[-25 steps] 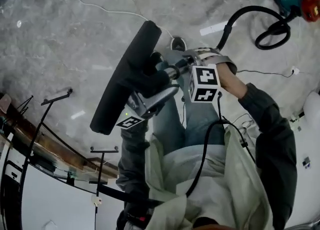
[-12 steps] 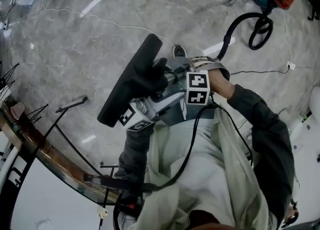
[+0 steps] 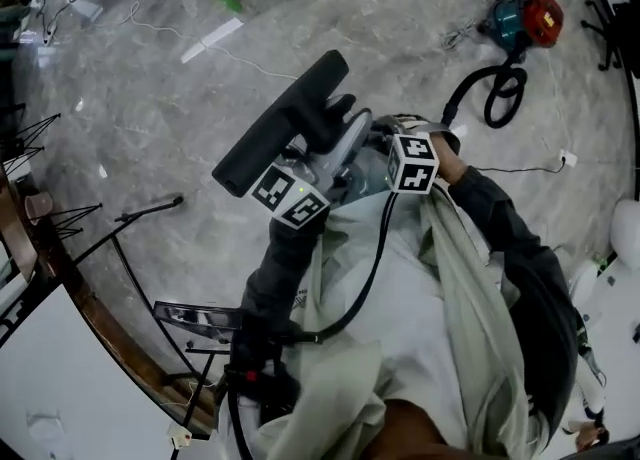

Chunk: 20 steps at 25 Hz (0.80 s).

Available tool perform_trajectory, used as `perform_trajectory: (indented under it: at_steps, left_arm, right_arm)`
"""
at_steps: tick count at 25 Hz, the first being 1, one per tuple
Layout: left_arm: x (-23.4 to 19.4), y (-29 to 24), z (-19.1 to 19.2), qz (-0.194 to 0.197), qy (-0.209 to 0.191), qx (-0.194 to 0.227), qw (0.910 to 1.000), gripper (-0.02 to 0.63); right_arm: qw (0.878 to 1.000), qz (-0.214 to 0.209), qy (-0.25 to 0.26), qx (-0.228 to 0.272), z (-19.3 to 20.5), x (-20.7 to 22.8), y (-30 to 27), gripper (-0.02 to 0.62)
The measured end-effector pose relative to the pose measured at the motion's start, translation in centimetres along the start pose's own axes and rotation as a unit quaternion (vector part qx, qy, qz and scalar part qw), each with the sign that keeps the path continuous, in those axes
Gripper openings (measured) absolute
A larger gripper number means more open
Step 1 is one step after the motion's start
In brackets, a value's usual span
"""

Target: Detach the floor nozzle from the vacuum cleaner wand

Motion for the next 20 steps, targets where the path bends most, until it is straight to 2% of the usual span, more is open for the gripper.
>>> perform_trajectory:
  at_steps: [2, 3, 5, 7, 8, 9, 11, 13, 14, 16, 18, 20]
  left_arm:
    - [2.1, -0.8, -1.2, 0.026, -0.040, 0.000, 0.9989, 0.138]
    - [3.5, -1.2, -1.6, 0.044, -0.057, -0.003, 0.9974, 0.138]
    - [6.1, -1.8, -2.2, 0.073, -0.081, -0.007, 0.9941, 0.140]
    - [7.6, -2.5, -2.9, 0.091, -0.086, -0.003, 0.9922, 0.141]
    - [7.7, -2.9, -3.3, 0.094, -0.082, 0.002, 0.9922, 0.143]
    - [7.6, -3.4, -3.7, 0.095, -0.074, 0.008, 0.9927, 0.144]
    - [7.2, -4.4, -4.0, 0.096, -0.055, 0.016, 0.9937, 0.149]
    - [6.8, -5.8, -3.7, 0.102, -0.033, 0.009, 0.9942, 0.155]
    - [6.5, -6.6, -3.3, 0.103, -0.018, 0.003, 0.9945, 0.160]
    - [6.0, -8.1, -2.4, 0.107, 0.011, 0.001, 0.9942, 0.160]
    - [6.1, -10.0, -1.8, 0.110, 0.031, 0.035, 0.9928, 0.161]
    - [6.9, -12.5, -1.1, 0.114, 0.047, 0.080, 0.9891, 0.163]
  right_arm:
    - [0.994, 0.065, -0.019, 0.085, -1.8, 1.3, 1.1, 0.138]
    - [0.986, 0.098, -0.032, 0.133, -2.6, 2.0, 1.7, 0.134]
    - [0.957, 0.148, -0.070, 0.238, -3.9, 3.2, 3.3, 0.130]
    - [0.921, 0.184, -0.095, 0.330, -4.8, 4.2, 5.5, 0.130]
    - [0.911, 0.203, -0.099, 0.346, -4.8, 4.8, 6.4, 0.130]
    - [0.908, 0.220, -0.095, 0.343, -4.6, 5.4, 7.0, 0.129]
    - [0.917, 0.233, -0.074, 0.317, -3.8, 6.0, 7.8, 0.044]
    - [0.934, 0.196, -0.064, 0.293, -2.6, 6.0, 8.0, 0.040]
    - [0.944, 0.158, -0.066, 0.282, -1.8, 5.7, 8.1, 0.040]
    - [0.960, 0.056, -0.078, 0.265, 0.0, 4.5, 8.9, 0.040]
    - [0.960, -0.046, -0.098, 0.259, 2.1, 3.0, 10.8, 0.040]
    - [0.950, -0.122, -0.113, 0.263, 4.5, 2.4, 13.1, 0.041]
Point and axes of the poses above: the fingertips, and each gripper's own axes: y backward along the fingers, x to its right, z out of its underside, the point moved 1 cm from there along y, backward along the fingers, and after that the axes turned 4 degrees about x, right-handed, at the moved point
